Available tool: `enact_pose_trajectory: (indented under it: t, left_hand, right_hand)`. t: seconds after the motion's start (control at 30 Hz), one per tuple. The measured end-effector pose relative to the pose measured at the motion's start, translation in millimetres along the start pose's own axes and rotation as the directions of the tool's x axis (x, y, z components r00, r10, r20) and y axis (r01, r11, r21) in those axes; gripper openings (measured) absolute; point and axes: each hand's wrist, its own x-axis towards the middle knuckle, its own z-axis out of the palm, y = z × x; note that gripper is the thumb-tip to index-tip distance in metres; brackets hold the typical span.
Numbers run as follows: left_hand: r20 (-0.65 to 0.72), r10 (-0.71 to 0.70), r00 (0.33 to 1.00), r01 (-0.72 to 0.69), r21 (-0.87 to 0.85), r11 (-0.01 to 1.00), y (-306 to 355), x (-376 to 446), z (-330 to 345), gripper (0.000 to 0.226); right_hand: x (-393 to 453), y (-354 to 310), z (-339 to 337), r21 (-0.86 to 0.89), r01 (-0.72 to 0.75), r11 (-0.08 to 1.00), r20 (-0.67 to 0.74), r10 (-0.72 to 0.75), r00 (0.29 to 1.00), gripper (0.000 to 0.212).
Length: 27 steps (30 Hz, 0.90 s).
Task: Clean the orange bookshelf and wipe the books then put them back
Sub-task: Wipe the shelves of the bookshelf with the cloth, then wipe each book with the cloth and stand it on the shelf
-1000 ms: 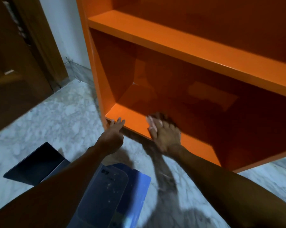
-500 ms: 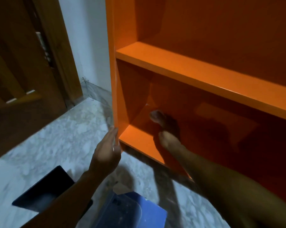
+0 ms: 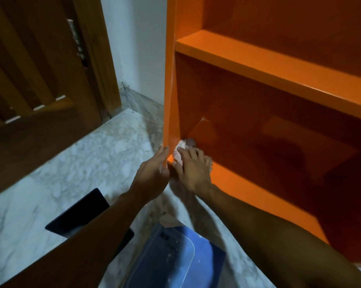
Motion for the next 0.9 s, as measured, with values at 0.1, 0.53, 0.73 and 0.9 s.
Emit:
enact_pose_trajectory:
  t: [0.1, 0.53, 0.73, 0.9]
  left_hand:
    - [-0.007, -0.019, 1.0, 0.02, 0.048, 0.999, 7, -2, -1, 0.054]
    - [0.192, -0.103, 0.976, 0.096, 0.043, 0.994, 5, -62, 8, 0.064]
    - [0.291, -0.378, 0.879, 0.378, 0.059, 0.924, -11, -131, 33, 0.079]
    - [0.176, -0.497, 0.85, 0.428, 0.32, 0.845, -53, -192, 54, 0.096]
  right_hand:
    - [-24, 3, -1, -0.012, 0.241, 0.97, 0.034, -0.24, 0.97, 0.048]
    - [-128, 105, -62, -0.478, 0.629, 0.613, 0.435, -0.457, 0.776, 0.033]
    - [-200, 153, -89, -0.544, 0.504, 0.671, 0.511, -0.211, 0.833, 0.009]
    - [-250, 204, -93, -0.584, 0.336, 0.739, 0.5, 0.001, 0.866, 0.033]
